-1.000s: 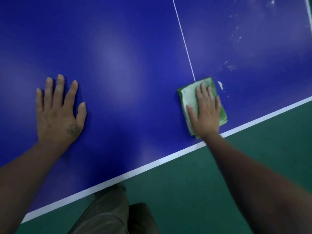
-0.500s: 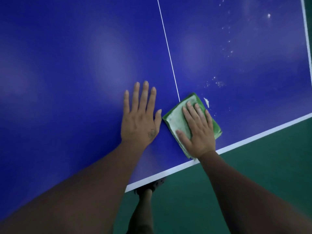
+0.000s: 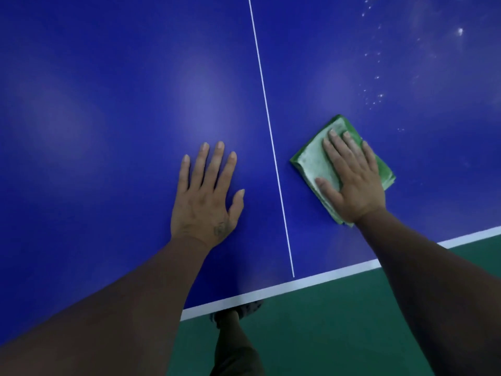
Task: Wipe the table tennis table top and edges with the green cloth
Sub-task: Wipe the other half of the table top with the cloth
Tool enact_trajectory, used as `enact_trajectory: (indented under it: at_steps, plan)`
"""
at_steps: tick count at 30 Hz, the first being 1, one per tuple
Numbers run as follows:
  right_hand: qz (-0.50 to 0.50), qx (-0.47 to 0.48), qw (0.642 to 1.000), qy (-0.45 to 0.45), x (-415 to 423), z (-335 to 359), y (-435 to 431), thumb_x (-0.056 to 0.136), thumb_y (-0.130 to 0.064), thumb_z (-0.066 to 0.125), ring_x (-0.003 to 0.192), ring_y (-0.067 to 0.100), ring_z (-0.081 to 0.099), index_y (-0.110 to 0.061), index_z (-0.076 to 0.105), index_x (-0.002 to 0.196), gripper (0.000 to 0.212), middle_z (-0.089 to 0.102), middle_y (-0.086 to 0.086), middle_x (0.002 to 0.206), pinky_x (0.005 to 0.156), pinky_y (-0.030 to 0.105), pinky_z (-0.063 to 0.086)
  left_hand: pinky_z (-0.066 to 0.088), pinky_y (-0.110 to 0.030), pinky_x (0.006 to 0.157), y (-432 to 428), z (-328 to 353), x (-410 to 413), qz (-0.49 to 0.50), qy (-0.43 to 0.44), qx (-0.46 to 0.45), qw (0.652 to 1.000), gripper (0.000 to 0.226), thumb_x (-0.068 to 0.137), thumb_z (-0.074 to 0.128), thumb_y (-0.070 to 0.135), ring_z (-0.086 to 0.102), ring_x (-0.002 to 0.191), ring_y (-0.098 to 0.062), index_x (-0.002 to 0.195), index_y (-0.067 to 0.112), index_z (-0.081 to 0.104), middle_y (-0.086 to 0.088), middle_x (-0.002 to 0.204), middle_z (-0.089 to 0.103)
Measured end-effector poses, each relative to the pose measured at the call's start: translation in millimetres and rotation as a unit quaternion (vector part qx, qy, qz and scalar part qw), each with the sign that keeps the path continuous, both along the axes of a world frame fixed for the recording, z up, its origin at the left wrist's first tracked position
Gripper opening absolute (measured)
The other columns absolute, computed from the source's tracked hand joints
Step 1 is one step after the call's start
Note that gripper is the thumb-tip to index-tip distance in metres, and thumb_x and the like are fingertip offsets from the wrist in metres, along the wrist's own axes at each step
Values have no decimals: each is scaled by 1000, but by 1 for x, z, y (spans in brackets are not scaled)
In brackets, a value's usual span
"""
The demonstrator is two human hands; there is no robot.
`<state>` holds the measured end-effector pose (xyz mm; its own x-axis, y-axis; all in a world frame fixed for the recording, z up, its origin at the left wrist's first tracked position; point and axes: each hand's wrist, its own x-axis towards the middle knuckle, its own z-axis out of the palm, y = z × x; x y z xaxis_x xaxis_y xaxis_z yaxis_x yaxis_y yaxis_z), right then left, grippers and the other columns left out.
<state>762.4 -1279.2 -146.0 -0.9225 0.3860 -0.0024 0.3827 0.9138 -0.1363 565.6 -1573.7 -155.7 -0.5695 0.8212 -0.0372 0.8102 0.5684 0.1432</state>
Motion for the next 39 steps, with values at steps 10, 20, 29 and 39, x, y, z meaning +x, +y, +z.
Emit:
enact_trajectory:
  at_steps: [10,20,29,39]
  plan:
    - [-107,-12,994,-12,12,8,-45,110,-61,35,169,17,7,-23,17,174,76,12,-7,182,134,56,12,12,-56,135,-2,4,3,19,8,23,1000,69,113,30,55,6,169,-26,173,22,22,-3,182,13]
    - [-5,-48,999,0,121,-1,-85,108,-66,43,168,20,16,-27,28,172,77,19,-9,181,133,60,18,2,-58,135,52,5,113,315,-31,-6,949,74,111,20,58,-5,168,-31,174,22,8,-6,182,-2]
    - [133,-70,989,-8,119,2,-26,105,-62,52,167,21,20,-26,33,170,77,23,-8,180,133,62,17,5,-57,135,51,-2,113,324,1,5,946,75,110,24,58,0,168,-31,174,22,11,-6,182,2]
    - [150,-22,988,12,65,-2,94,107,-60,47,167,21,20,-25,31,171,75,23,-8,180,132,61,18,6,-57,135,51,-4,113,319,19,10,947,73,111,25,57,2,168,-32,174,21,14,-7,182,5]
